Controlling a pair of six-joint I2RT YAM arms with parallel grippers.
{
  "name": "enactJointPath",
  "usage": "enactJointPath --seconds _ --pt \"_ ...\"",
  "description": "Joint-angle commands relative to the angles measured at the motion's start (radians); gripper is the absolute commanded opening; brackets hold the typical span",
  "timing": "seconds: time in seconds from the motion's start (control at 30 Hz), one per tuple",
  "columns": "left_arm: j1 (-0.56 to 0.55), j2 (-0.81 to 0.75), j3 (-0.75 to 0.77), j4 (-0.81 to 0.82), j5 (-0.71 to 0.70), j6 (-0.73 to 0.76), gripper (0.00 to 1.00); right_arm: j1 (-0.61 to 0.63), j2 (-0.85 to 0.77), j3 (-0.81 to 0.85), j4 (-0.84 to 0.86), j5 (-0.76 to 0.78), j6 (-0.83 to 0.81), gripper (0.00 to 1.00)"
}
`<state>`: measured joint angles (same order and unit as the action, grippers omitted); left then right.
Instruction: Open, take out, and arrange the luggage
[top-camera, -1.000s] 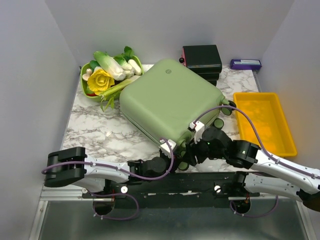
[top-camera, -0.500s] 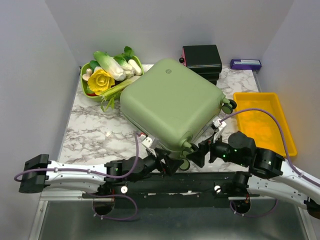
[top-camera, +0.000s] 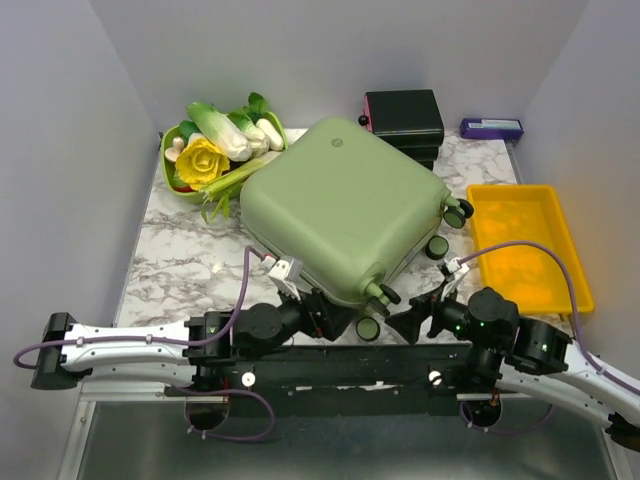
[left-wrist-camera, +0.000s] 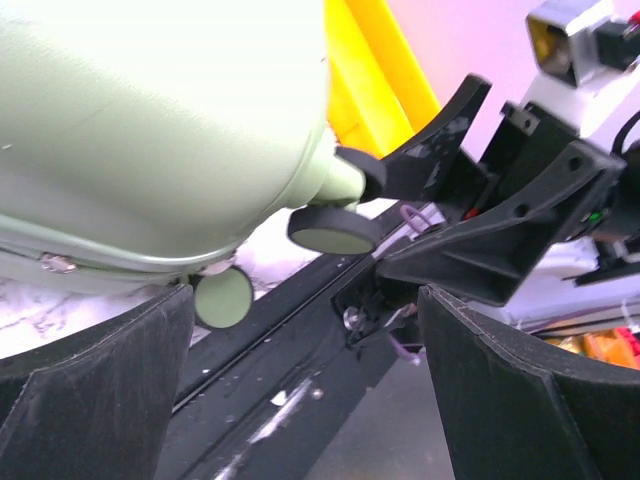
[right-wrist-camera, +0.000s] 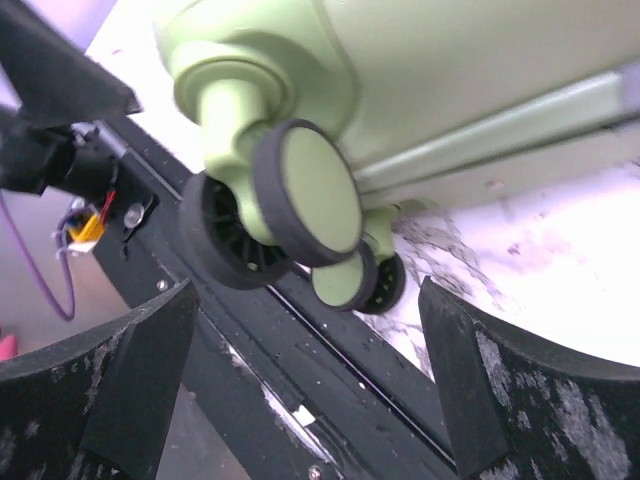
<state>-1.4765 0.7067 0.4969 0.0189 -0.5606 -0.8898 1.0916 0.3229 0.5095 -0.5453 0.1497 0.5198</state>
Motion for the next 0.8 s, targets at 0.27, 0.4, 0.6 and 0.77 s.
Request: enactJointPath --seconds 0.27,0.4,0.6,0.77 --pt "-0.031 0.455 0.490 -0.383 -0.022 -0.371 0.99 0.005 -0.102 0.135 -0.509 0.399 0.471 1.00" --pt "-0.044 0.602 0.696 -0.667 -0.029 -0.541 0.99 0.005 -0.042 0.152 -0.552 0.501 0.523 1.00" --pt "-0.044 0.714 0.807 -0.816 -0.070 -0.708 0.99 0.005 0.061 0.152 -0.538 0.505 0.534 1.00" --pt "-0.045 0.778 0.867 -0.925 -0.136 -0.825 0.99 0.005 -0.002 0.112 -0.480 0.516 0.520 1.00"
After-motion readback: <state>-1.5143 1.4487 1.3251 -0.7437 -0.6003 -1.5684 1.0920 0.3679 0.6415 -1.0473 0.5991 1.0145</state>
